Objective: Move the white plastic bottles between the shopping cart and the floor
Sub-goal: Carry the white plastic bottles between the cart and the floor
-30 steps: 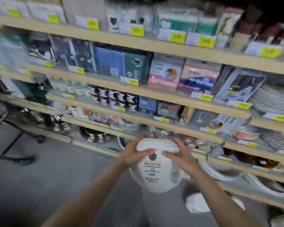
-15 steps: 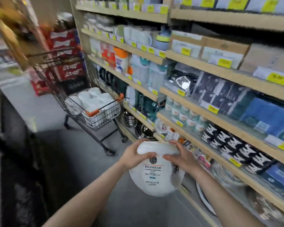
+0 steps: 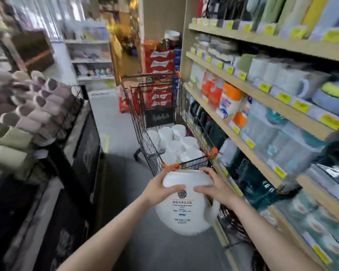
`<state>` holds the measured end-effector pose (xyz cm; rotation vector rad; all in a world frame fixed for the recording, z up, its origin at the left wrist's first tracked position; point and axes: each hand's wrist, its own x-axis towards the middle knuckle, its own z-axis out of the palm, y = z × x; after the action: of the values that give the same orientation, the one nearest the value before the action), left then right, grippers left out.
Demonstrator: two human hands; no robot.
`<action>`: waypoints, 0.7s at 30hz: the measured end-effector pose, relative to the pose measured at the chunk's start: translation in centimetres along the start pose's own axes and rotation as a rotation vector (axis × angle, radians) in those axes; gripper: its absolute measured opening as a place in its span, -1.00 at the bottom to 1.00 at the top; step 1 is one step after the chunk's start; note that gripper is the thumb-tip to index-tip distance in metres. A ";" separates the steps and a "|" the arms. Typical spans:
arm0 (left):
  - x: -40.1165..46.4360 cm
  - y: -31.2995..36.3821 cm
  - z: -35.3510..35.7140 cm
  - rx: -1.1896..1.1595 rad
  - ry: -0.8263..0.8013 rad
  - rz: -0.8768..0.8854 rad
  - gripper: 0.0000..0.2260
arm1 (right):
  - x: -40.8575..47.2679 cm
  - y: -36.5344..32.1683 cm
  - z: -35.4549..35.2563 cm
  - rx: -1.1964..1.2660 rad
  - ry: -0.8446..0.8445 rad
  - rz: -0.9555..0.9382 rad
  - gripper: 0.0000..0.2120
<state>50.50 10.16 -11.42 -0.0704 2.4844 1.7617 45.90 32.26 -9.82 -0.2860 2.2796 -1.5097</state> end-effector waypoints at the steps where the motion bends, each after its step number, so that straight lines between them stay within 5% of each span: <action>1: 1.4 -0.1 -1.1 -0.009 0.027 -0.004 -0.55 | 2.2 -0.8 0.1 0.002 -0.025 -0.009 -0.26; 10: 14.3 -2.8 -10.5 0.038 0.064 -0.004 -0.38 | 19.6 -4.4 1.4 -0.063 -0.246 -0.009 -0.26; 21: 35.1 -6.4 -26.4 0.092 -0.201 0.084 -0.37 | 39.6 -10.1 6.5 -0.007 -0.046 0.060 -0.37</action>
<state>14.88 -16.28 -12.44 0.2097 2.4499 1.5929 12.49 7.88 -11.04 -0.2494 2.2377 -1.4506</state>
